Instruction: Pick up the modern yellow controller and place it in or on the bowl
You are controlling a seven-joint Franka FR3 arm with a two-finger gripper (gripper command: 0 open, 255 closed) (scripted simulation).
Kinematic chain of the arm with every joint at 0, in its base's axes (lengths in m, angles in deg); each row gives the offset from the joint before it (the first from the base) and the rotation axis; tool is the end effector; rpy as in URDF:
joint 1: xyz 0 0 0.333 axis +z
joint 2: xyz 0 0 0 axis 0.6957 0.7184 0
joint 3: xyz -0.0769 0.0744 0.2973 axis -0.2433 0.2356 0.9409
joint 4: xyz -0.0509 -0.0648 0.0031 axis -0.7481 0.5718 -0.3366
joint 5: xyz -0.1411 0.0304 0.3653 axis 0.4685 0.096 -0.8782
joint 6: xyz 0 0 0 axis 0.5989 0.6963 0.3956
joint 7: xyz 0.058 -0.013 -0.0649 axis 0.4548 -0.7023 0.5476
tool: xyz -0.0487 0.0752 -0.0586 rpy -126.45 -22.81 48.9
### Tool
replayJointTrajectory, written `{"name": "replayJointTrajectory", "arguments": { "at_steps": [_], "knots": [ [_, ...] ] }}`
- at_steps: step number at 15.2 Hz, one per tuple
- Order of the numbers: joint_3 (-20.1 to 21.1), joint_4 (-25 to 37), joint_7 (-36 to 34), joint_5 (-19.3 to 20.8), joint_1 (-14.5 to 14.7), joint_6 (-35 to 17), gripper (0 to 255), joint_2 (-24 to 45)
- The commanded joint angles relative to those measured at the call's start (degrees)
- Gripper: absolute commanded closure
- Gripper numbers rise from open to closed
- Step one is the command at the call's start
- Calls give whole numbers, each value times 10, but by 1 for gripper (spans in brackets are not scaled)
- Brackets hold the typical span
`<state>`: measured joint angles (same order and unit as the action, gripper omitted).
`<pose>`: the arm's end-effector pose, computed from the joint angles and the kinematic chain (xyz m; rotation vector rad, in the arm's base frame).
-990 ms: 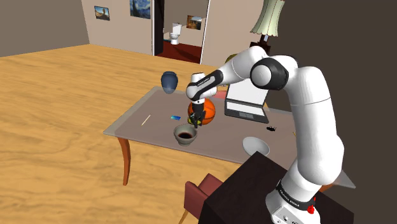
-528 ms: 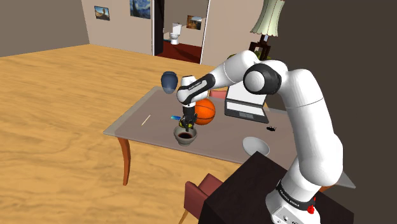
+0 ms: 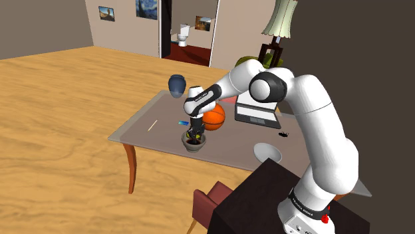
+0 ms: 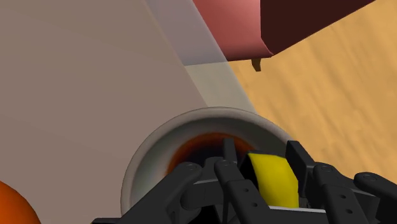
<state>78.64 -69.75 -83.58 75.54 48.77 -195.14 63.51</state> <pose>0.6647 0.0039 0.1589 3.1224 0.1062 -0.3270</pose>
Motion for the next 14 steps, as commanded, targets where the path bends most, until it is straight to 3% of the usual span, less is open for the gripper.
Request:
{"name": "replayJointTrajectory", "arguments": {
  "at_steps": [1, 8, 9, 14],
  "knots": [
    [1, 4, 1, -1, -1, -6, 255, 10],
    [1, 5, 1, -1, -1, -6, 255, 10],
    [1, 5, 1, -1, -1, -6, 0, 10],
    [1, 5, 1, -1, -1, -6, 0, 10]
  ]
}}
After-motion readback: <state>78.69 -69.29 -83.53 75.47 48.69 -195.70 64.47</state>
